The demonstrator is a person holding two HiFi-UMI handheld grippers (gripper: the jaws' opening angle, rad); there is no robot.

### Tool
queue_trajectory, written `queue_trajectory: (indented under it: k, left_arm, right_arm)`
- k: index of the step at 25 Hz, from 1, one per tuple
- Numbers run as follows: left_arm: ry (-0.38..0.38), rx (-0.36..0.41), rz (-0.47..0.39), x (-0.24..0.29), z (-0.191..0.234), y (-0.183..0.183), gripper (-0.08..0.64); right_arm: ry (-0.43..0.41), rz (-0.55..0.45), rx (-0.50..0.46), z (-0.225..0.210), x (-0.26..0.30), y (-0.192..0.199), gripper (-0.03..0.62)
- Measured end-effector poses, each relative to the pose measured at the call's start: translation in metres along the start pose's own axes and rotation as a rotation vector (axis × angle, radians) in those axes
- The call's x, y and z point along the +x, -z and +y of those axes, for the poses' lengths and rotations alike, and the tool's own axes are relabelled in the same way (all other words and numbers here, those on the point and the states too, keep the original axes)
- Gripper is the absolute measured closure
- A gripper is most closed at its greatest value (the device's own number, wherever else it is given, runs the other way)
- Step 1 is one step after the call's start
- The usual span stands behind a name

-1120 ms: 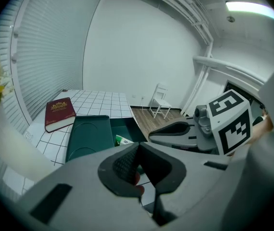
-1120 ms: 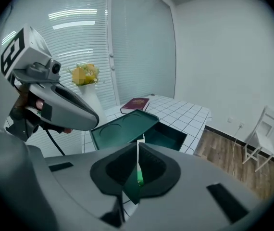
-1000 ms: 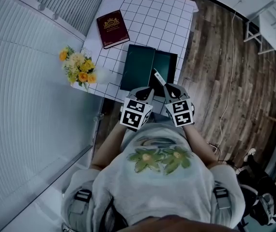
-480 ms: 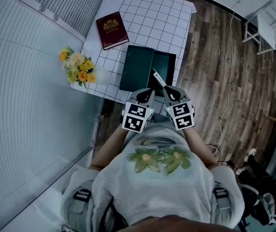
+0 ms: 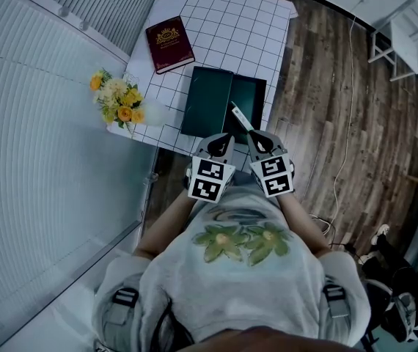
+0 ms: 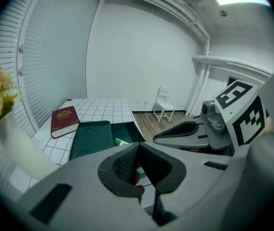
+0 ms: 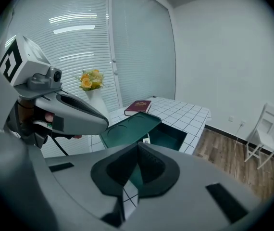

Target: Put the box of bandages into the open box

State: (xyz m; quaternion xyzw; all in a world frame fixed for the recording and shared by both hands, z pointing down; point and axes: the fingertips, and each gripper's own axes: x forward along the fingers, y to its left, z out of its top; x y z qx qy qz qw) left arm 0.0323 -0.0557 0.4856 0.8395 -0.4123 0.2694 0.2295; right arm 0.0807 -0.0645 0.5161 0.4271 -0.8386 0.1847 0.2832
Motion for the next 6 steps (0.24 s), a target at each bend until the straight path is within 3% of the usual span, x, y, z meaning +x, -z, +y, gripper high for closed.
queue_trajectory:
  k: [6]
  left_arm:
    - [0.008,-0.003,0.003,0.0043,-0.0047,0.0028,0.552]
  right_arm:
    - [-0.009,-0.01,0.011,-0.0007,-0.0002,0.0015,0.584]
